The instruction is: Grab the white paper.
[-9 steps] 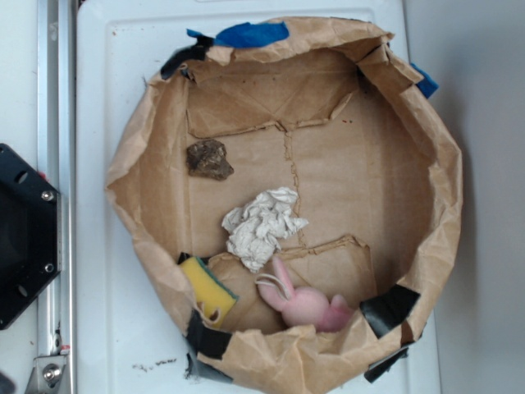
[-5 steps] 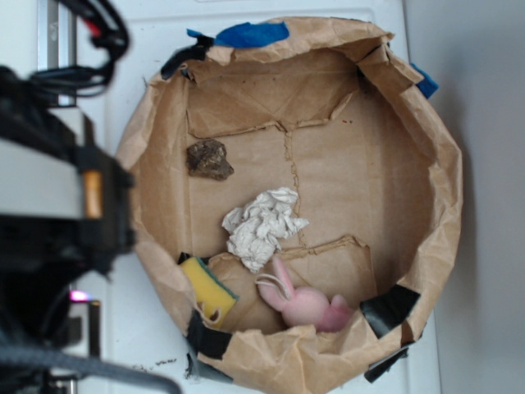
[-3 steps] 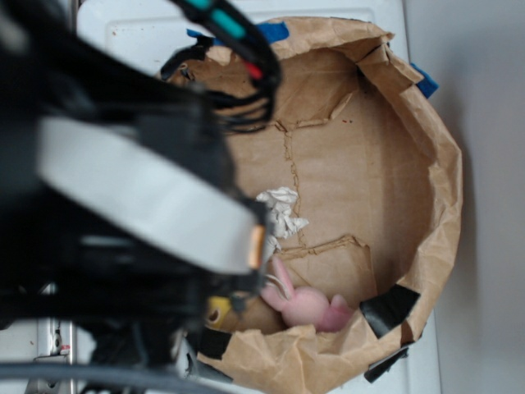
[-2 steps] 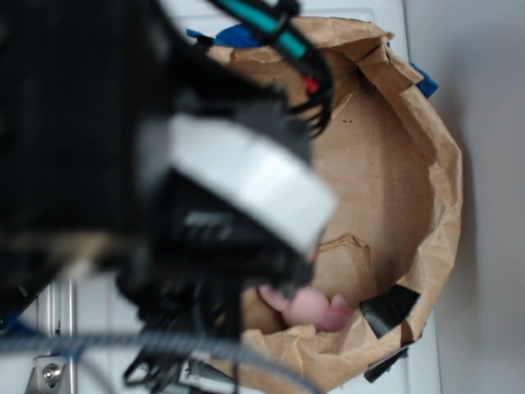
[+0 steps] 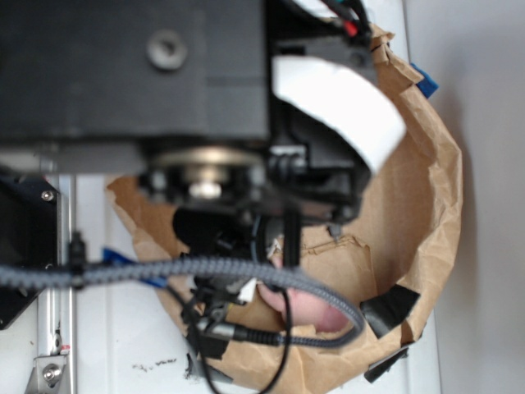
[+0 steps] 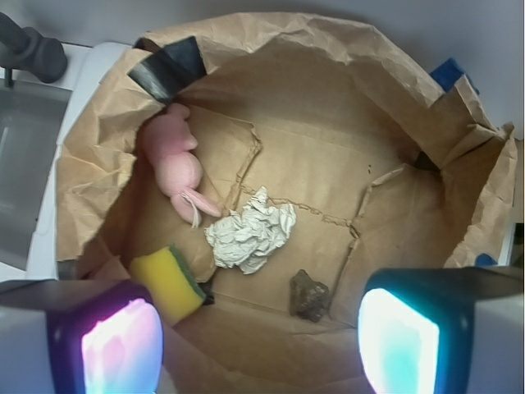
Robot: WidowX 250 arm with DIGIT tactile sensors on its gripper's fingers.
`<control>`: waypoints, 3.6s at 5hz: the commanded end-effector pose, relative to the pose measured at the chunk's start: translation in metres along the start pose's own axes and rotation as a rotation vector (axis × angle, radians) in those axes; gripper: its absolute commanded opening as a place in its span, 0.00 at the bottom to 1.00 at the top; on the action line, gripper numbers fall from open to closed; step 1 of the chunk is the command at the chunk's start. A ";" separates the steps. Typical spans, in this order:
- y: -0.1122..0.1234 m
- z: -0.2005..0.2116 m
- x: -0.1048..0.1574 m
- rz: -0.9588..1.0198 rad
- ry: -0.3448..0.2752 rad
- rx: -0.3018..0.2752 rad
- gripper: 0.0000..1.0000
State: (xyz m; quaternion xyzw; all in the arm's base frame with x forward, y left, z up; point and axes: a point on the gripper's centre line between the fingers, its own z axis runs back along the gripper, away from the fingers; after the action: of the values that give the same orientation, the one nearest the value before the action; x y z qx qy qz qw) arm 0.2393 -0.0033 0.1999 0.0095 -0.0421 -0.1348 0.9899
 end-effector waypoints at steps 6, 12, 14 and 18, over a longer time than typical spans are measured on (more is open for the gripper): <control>0.002 -0.078 0.022 -0.139 0.040 0.003 1.00; -0.015 -0.131 0.003 -0.307 -0.057 -0.030 1.00; -0.011 -0.167 0.009 -0.310 -0.008 -0.021 1.00; -0.016 -0.153 0.003 -0.296 -0.013 -0.028 0.00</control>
State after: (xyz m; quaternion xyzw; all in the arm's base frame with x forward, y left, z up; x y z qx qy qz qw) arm 0.2490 -0.0123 0.0379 -0.0059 -0.0229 -0.2722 0.9619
